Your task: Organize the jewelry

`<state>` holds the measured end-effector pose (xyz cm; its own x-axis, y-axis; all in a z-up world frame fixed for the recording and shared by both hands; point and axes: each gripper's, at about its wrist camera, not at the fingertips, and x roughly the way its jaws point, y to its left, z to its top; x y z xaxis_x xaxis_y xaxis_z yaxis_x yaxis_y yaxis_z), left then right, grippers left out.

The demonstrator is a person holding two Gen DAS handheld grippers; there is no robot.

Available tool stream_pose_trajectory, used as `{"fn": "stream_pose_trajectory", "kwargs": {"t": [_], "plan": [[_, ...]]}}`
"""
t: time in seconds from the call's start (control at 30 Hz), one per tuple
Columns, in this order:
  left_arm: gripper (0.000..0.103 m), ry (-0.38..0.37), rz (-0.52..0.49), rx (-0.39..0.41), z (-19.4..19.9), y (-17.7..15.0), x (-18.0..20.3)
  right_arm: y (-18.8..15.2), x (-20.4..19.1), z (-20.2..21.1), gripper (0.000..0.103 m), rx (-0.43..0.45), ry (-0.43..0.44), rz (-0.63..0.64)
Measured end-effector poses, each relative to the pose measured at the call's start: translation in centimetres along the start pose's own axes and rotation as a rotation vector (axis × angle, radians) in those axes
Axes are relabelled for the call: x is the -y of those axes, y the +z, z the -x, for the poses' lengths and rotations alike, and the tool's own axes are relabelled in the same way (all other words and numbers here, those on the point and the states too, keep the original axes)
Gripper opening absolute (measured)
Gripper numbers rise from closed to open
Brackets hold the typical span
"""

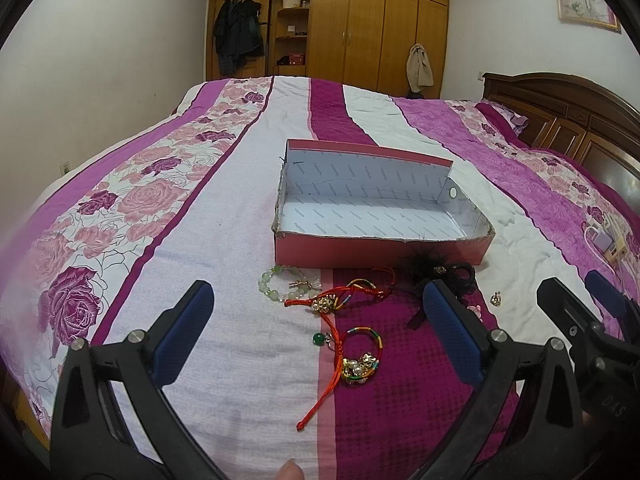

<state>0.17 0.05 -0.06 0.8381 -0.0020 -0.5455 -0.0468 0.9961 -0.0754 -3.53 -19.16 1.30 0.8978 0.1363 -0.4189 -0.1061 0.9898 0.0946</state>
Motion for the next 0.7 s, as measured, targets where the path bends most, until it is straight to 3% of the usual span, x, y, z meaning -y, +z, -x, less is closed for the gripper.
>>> {"fn": "stream_pose_trajectory", "kwargs": {"t": [0.7], "plan": [[0.098, -0.001, 0.001, 0.001, -0.03, 0.23, 0.04, 0.03, 0.05, 0.02, 0.103, -0.001, 0.000, 0.002]]}}
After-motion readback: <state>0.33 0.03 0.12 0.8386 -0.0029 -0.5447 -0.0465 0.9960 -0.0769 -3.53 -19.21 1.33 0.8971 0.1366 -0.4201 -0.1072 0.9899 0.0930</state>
